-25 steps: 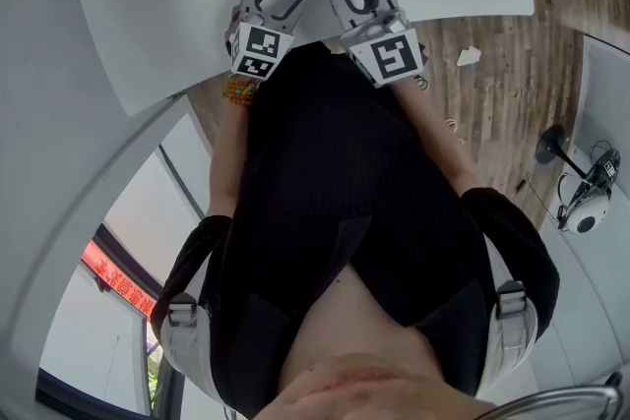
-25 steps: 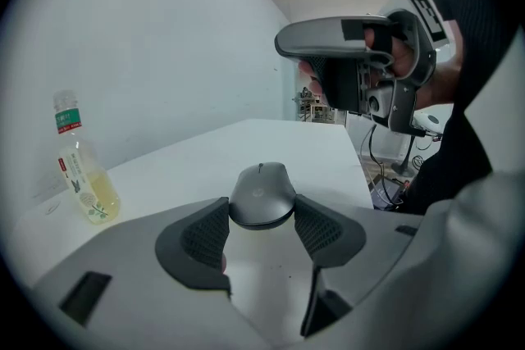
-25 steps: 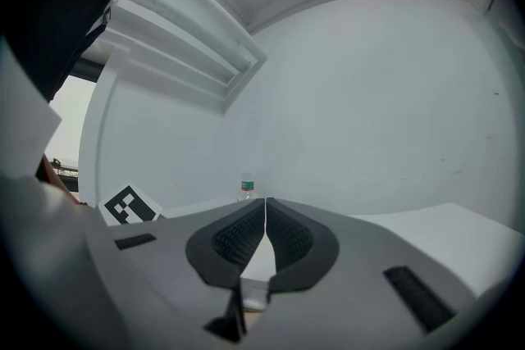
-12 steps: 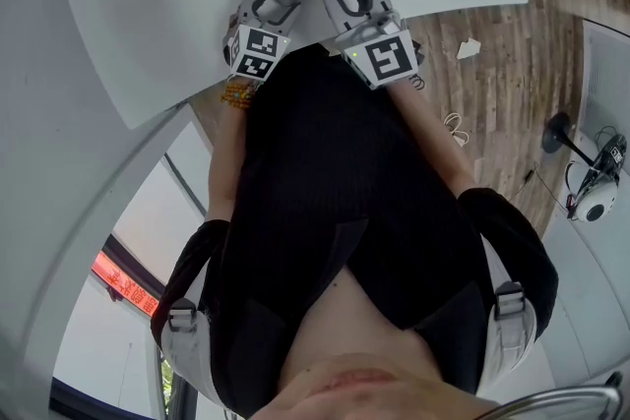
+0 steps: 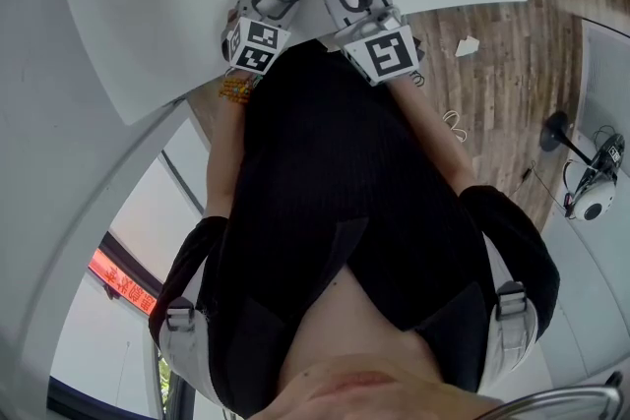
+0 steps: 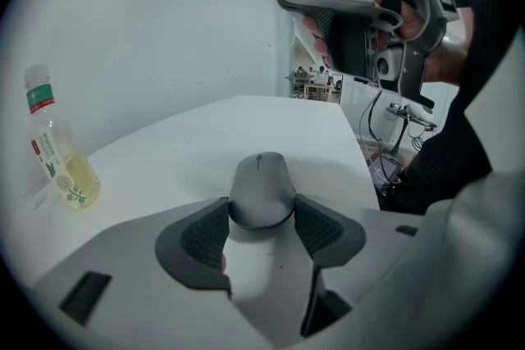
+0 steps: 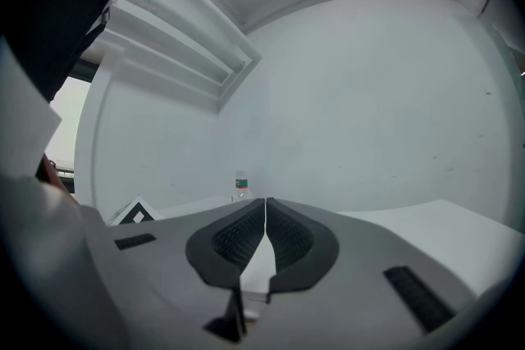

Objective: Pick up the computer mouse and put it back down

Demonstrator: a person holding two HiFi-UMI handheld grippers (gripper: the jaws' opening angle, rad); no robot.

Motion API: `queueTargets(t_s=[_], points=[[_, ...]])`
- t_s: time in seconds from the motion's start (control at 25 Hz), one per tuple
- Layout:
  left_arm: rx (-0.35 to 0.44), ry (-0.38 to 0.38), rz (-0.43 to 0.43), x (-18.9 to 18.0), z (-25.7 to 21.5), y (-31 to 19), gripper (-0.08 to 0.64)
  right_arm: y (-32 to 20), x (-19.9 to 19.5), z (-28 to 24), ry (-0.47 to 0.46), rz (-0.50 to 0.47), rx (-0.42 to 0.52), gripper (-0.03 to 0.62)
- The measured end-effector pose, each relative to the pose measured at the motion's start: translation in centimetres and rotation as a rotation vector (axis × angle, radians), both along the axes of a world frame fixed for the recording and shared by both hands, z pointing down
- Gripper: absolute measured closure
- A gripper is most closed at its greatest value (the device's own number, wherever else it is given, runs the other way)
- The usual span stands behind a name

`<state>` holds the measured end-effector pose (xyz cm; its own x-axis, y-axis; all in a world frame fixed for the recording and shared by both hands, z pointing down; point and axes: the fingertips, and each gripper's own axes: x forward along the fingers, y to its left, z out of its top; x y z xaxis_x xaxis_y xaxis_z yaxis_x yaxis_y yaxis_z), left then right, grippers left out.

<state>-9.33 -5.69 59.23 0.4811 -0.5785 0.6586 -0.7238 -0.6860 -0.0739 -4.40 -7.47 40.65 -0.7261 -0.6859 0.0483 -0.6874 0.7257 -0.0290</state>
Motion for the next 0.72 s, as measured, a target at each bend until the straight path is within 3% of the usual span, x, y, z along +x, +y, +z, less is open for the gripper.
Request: queueTargets(t_s=[0.72], points=[[-0.009,0.004,-0.018,-0.4,0.3,0.2,0.299,0.5,-1.3,0.4,0.011,-0.023,-0.004,0.563]])
